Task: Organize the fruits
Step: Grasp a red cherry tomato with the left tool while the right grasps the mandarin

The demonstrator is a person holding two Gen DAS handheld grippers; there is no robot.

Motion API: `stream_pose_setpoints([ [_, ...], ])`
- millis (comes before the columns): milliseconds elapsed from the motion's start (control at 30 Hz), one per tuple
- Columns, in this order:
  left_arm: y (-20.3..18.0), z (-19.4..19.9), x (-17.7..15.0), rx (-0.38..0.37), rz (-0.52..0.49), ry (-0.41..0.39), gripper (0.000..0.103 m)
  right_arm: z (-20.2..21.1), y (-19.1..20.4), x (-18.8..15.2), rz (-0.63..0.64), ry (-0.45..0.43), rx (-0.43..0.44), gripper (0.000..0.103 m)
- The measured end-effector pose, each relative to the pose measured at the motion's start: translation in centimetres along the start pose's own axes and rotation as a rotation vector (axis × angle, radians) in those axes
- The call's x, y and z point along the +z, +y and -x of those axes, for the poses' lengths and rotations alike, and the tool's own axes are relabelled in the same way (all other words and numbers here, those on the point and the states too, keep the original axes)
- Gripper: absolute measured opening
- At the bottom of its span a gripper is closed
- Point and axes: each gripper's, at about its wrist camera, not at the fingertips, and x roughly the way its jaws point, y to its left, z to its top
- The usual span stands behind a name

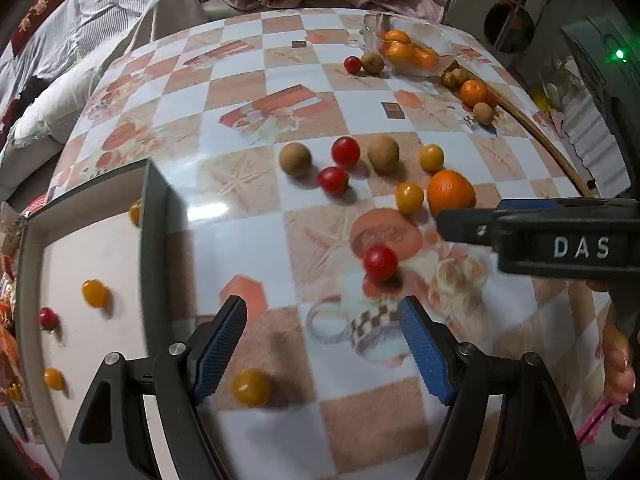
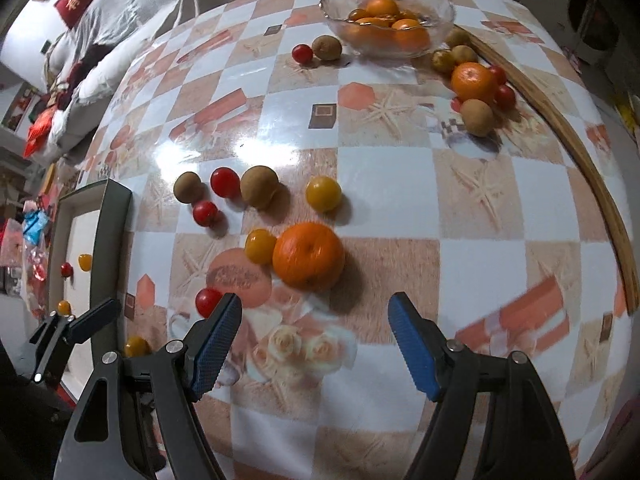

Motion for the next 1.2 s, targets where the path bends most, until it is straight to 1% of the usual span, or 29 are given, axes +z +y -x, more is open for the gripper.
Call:
stream_pose_setpoints([
  [67, -0.4, -0.5, 0.4, 0.001, 0.004, -0.006, 0.079, -0.4, 0.0, 0.4, 0.016, 0.006, 0.009, 0.078],
  [167, -0.9, -1.3, 1.0, 0.005, 0.002, 0.000, 0.079, -1.1, 0.1, 1.1, 0.032, 0.017, 0.023, 0.068],
  [300, -1.5, -2.1, 1.5, 0.009, -0.001, 0.008, 0.079, -1.6, 0.2, 2.0, 0.055, 0.020, 0.041, 0.062],
  [400, -1.9, -2.6, 1.8, 0.010, 0.001, 0.017, 0.079, -1.7, 0.2, 2.3, 0.069, 0.022, 0.054, 0.052],
  [433, -2.1, -2.7, 1.9, 0.008, 0.001, 0.021, 0.079, -1.7, 0.1, 2.3, 0.071, 0.025, 0.069, 0.044],
  [500, -2.3, -2.9, 2.0, 0.012, -0.001, 0.024, 0.079, -1.6, 0.0, 2.2, 0.074, 0.026, 0.072, 0.043],
  [533, -2.4, -3.0, 2.1, 0.015, -0.001, 0.027, 0.076, -1.5, -0.2, 2.1, 0.073, 0.023, 0.070, 0.043],
  [567, -2.5, -3.2, 2.2, 0.014, 0.000, 0.035, 0.067, -1.4, -0.4, 2.0, 0.068, 0.023, 0.072, 0.043],
  [667, -2.7, -3.3, 2.3, 0.022, -0.002, 0.043, 0.066, -1.1, -1.3, 1.6, 0.040, 0.021, 0.080, 0.043],
  [700, -2.7, -3.3, 2.3, 0.025, 0.000, 0.045, 0.064, -0.8, -1.7, 1.4, 0.029, 0.018, 0.082, 0.043],
  [767, -2.6, -3.2, 2.4, 0.043, 0.003, 0.043, 0.052, -0.4, -2.2, 1.1, 0.013, 0.016, 0.086, 0.043],
  [800, -2.5, -3.1, 2.5, 0.041, 0.008, 0.043, 0.049, -0.2, -2.6, 0.8, 0.001, 0.015, 0.089, 0.043],
  [833, -2.3, -3.1, 2.5, 0.034, 0.013, 0.041, 0.041, 0.0, -2.8, 0.7, -0.009, 0.015, 0.092, 0.043],
  [867, -2.2, -3.0, 2.6, 0.007, 0.018, 0.040, 0.031, 0.1, -3.0, 0.5, -0.017, 0.015, 0.094, 0.043],
  [933, -2.2, -2.9, 2.8, -0.032, 0.014, 0.048, 0.023, 0.5, -3.3, 0.0, -0.032, 0.013, 0.095, 0.043],
  [1000, -2.3, -2.8, 2.7, -0.045, 0.004, 0.052, 0.023, 0.8, -3.5, -0.5, -0.047, 0.011, 0.097, 0.043],
  [1100, -1.9, -2.4, 2.4, -0.093, 0.038, 0.061, 0.023, 1.3, -3.6, -1.2, -0.064, 0.007, 0.097, 0.043],
  [1200, -1.4, -1.8, 2.0, -0.109, 0.059, 0.062, 0.023, 1.7, -3.4, -1.8, -0.071, 0.003, 0.095, 0.043],
])
